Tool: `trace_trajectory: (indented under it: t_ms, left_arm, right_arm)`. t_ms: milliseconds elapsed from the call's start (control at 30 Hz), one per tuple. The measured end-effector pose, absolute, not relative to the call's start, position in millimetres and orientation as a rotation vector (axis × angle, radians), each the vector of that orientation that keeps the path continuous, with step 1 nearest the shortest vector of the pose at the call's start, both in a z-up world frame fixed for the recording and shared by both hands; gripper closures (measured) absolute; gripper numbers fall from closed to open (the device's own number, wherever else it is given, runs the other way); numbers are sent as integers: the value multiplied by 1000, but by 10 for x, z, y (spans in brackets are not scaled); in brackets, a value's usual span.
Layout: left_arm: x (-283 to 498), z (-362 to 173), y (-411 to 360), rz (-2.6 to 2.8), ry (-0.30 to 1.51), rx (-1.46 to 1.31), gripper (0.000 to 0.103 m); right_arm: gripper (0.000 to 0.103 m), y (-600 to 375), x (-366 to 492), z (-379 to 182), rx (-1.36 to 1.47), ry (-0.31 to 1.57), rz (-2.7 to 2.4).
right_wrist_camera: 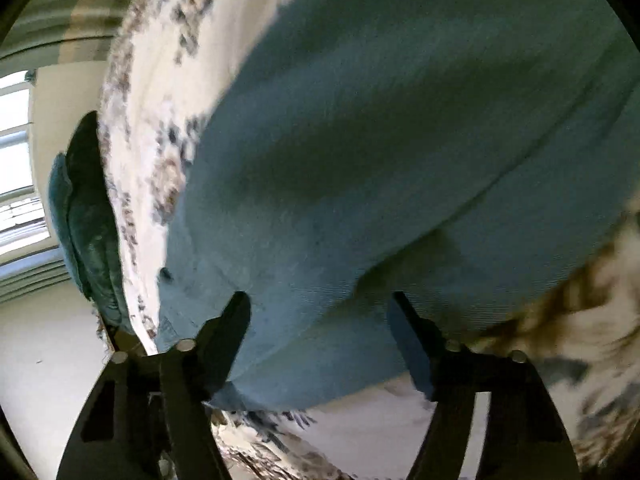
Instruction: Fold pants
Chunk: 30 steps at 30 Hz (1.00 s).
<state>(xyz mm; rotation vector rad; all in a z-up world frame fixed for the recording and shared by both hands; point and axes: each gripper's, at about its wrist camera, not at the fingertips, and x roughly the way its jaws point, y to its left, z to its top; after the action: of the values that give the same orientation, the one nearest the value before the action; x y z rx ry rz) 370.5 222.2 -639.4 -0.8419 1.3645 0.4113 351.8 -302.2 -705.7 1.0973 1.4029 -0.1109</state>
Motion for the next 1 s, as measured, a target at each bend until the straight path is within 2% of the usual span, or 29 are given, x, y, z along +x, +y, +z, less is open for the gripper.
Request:
trace_trajectory:
  t_ms: [200, 267, 300, 333, 433, 567, 600, 867, 1000]
  left_arm:
    - [3743, -6584, 2326, 449, 1381, -921, 17]
    - [3740, -6573, 2336, 465, 1375, -922, 18]
    - [3726, -6549, 2319, 471, 1368, -912, 20]
    - [3725, -6525, 2296, 470, 1363, -903, 25]
    - [3660, -6400, 2146, 433, 1340, -899, 26]
    - [3497, -6337, 1867, 355, 1355, -900, 26]
    - [3463, -6341, 1829, 332, 1361, -928, 26]
    - [3438, -6592, 1724, 264, 1356, -1161, 26]
    - [3544, -6712, 1730, 270, 1352, -1203, 26]
  right_arm:
    - [34, -2736, 3639, -7415, 1125, 1448, -172]
    - [48, -2698, 3673, -7409, 1136, 1416, -159]
    - [65, -2700, 3677, -7387, 1141, 1400, -160]
    - [76, -2696, 3687, -7350, 1155, 1377, -156]
    - [80, -2675, 3764, -7268, 1173, 1318, -137]
    - [82, -2598, 3858, -7409, 1226, 1356, -100]
    - [96, -2580, 3893, -7401, 1250, 1336, -108]
    - [98, -2550, 3729, -6620, 1347, 1107, 10]
    - [98, -2656, 3712, -6353, 1340, 1073, 78]
